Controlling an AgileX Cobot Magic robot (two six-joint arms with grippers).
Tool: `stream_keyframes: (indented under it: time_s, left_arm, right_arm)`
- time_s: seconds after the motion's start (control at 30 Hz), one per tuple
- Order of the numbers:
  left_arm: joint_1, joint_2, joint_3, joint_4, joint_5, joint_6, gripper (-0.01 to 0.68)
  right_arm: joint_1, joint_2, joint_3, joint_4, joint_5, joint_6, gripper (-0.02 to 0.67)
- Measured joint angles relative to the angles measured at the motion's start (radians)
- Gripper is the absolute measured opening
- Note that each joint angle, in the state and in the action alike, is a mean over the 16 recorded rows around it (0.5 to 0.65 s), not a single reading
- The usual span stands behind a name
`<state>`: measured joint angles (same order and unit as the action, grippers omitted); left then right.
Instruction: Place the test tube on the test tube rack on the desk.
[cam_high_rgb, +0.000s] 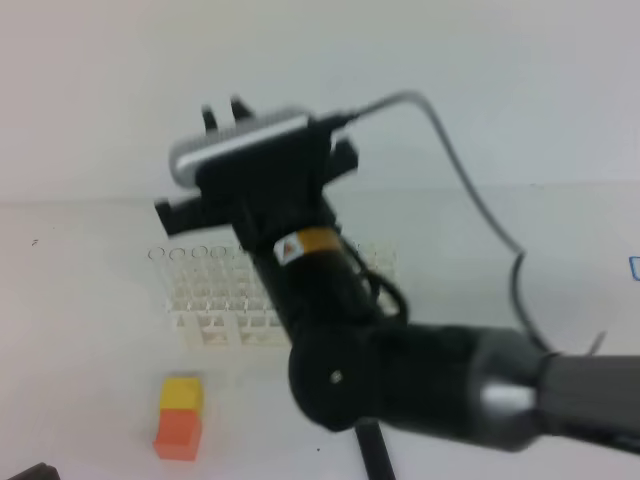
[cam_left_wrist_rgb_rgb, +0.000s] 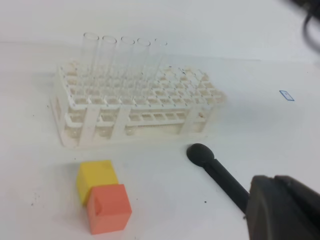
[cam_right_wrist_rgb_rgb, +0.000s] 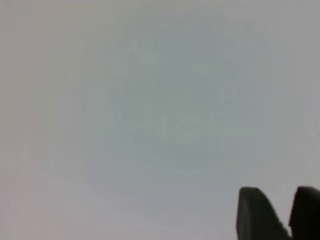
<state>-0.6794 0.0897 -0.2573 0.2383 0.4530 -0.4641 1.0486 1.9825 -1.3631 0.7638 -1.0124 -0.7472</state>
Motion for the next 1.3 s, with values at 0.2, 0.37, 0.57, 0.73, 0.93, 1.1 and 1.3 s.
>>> stream_keyframes:
  time_s: [0.2, 0.37, 0.57, 0.73, 0.93, 1.1, 1.3]
  left_arm:
    - [0.0, 0.0, 0.0, 0.0, 0.0, 0.0, -0.001]
    - [0.0, 0.0, 0.0, 0.0, 0.0, 0.0, -0.001]
    - [0.0, 0.0, 0.0, 0.0, 0.0, 0.0, -0.001]
    - [0.0, 0.0, 0.0, 0.0, 0.0, 0.0, -0.001]
    - [0.0, 0.0, 0.0, 0.0, 0.001, 0.0, -0.001]
    - [0.0, 0.0, 0.0, 0.0, 0.007, 0.0, -0.001]
    - [0.002, 0.0, 0.0, 0.0, 0.017, 0.0, -0.001]
  right_arm:
    - [0.0, -0.179, 0.013, -0.139, 0.023, -0.137, 0.078]
    - [0.0, -0.334, 0.029, -0.323, 0.093, -0.226, 0.018]
    - [-0.01, -0.509, 0.048, -0.542, 0.31, -0.271, 0.001]
    - [-0.03, -0.656, 0.071, -0.666, 0.546, -0.275, 0.0]
    - [-0.067, -0.853, 0.17, -0.712, 0.763, -0.276, -0.001]
    - [-0.142, -1.039, 0.347, -0.678, 0.834, -0.276, -0.001]
    - [-0.319, -1.302, 0.638, -0.561, 0.851, -0.277, -0.001]
